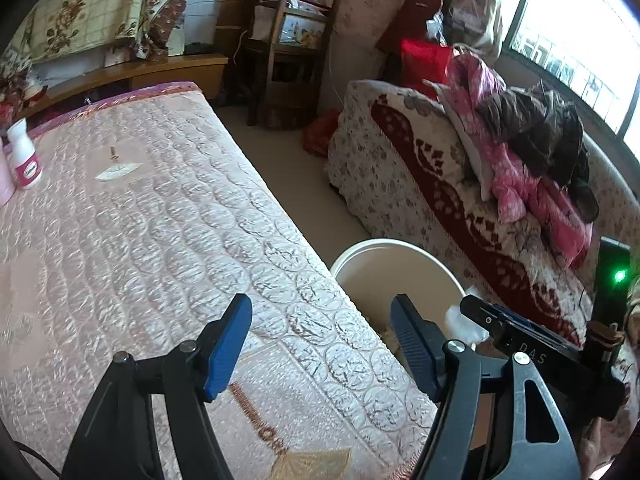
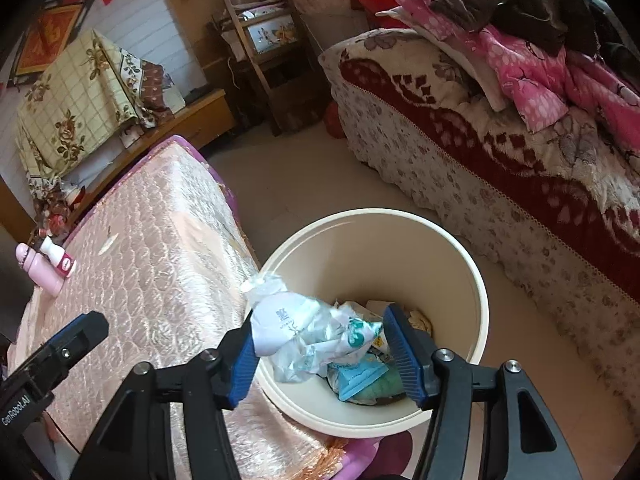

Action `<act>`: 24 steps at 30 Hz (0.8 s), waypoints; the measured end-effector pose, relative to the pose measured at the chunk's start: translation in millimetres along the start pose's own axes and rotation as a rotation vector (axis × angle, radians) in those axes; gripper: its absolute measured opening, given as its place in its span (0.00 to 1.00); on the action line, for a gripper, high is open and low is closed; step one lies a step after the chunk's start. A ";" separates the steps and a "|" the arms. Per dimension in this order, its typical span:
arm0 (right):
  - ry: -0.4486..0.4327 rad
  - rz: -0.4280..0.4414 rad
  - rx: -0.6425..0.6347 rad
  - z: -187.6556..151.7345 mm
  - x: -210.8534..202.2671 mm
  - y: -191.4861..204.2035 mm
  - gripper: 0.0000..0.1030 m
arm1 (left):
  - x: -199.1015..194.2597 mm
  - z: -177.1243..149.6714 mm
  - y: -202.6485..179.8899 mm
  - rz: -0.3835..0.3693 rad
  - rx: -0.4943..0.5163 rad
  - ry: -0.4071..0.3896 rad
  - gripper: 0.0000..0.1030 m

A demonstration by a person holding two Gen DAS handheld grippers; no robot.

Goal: Collect trash

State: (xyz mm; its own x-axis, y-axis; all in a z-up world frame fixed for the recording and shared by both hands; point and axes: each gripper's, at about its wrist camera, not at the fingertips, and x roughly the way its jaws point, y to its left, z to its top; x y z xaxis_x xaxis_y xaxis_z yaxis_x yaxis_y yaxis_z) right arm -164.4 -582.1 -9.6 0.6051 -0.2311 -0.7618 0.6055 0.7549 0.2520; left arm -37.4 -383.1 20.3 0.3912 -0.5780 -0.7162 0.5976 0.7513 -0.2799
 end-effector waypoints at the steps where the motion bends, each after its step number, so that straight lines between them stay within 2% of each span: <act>1: -0.005 0.002 -0.002 -0.3 -2.2 0.7 0.61 | -2.5 0.0 1.0 -0.003 -0.005 -0.005 0.70; 3: -0.011 0.001 -0.007 -0.5 -6.1 2.1 0.62 | -9.9 -0.8 5.0 -0.008 -0.015 -0.014 0.70; 5: -0.021 -0.002 -0.014 -1.3 -11.7 4.7 0.69 | -15.3 -1.7 6.7 0.001 -0.020 -0.018 0.73; 13: -0.038 0.016 -0.084 -8.4 -29.9 26.7 0.69 | -41.9 -6.9 10.9 0.057 -0.013 -0.065 0.75; 20: -0.137 0.013 -0.183 -21.9 -60.4 61.3 0.69 | -66.5 -8.7 14.7 0.086 -0.012 -0.126 0.75; 24: -0.183 0.020 -0.194 -24.3 -77.1 70.4 0.69 | -82.0 -9.2 13.0 0.140 0.009 -0.161 0.75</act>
State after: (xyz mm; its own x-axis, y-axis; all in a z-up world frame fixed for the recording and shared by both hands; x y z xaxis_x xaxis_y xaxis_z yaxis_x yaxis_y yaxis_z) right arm -181.0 -496.2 52.4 0.7102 -0.3087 -0.6327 0.4925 0.8601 0.1331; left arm -68.1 -323.1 69.5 0.5769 -0.5125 -0.6360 0.5358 0.8252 -0.1788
